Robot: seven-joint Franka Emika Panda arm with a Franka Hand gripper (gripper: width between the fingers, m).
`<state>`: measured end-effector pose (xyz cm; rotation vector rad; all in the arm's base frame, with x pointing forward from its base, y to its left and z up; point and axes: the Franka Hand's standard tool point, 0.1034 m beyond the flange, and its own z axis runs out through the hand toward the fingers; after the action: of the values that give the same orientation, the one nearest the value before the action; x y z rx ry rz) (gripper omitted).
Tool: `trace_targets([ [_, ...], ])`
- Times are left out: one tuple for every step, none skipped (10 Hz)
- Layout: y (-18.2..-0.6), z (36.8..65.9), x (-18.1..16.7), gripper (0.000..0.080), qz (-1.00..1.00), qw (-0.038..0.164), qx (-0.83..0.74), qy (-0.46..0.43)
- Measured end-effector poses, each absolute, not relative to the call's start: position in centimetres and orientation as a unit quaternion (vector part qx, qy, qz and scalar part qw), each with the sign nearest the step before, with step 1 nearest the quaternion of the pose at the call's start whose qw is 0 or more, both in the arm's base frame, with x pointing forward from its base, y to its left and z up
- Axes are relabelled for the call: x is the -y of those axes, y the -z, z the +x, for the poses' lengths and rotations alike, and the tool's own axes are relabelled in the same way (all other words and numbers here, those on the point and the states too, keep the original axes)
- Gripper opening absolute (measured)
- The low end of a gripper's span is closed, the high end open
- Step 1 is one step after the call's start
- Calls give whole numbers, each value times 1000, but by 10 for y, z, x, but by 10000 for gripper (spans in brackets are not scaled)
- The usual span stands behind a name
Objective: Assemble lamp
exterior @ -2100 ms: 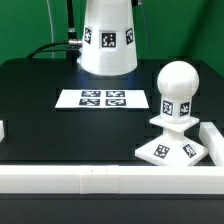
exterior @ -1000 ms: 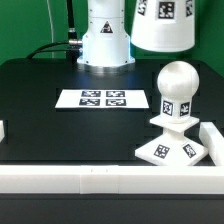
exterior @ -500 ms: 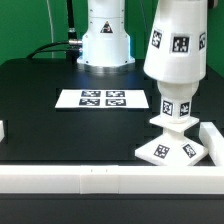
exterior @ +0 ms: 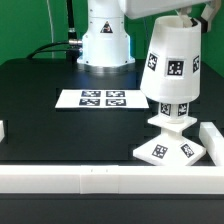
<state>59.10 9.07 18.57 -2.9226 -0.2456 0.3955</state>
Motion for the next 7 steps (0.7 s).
trace_targets([
  [-183,591,-90,44,-983,91,82,-134],
  [-179,589,-89,44,-983,91,81,-136],
  [-177,587,-88,44,-983,91,82,-138],
  [-175,585,-86,52,-982,92,84,-140],
  [-175,584,-84,52,-982,92,85,-141],
  [-175,584,-84,234,-982,92,84,-141],
  [-174,584,-83,368,-982,92,84,-141],
])
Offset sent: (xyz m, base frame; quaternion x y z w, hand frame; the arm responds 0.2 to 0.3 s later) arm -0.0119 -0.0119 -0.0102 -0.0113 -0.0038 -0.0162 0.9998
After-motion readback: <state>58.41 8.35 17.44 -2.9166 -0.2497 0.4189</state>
